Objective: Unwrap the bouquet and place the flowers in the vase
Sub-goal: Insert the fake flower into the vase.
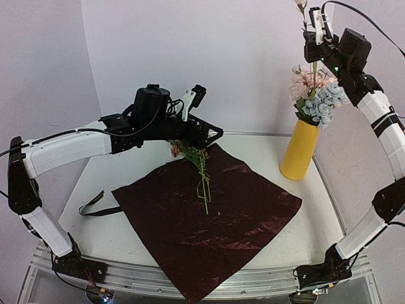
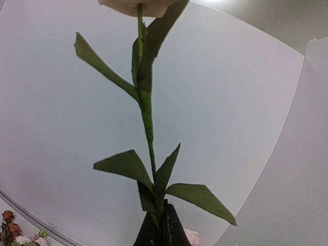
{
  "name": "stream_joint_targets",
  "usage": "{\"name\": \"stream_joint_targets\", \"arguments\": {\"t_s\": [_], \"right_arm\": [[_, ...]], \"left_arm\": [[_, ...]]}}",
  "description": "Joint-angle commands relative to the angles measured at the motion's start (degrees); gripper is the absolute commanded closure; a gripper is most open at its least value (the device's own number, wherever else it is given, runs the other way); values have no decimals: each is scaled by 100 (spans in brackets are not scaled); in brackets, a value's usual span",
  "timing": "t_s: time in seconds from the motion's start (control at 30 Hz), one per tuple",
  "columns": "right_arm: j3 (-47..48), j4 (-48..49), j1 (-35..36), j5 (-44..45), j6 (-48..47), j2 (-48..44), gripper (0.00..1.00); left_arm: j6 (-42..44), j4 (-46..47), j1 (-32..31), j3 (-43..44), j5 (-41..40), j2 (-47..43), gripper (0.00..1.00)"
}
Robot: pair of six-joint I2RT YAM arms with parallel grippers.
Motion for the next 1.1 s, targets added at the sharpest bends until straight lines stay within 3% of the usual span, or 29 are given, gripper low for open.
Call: {"name": "stream_joint_targets", "arguments": {"t_s": [0.0,0.23,1.07], "right_arm": [[-73,458,-176,225,326,-180,100],[-5,286,-509,239,892,13,100],[-368,-670,-569,721,1458,223,100]], "left_arm": [[130,28,58,345,6,19,11],[141,0,88,456,82,122,11],[115,-14,100,461,130,209,11]]}}
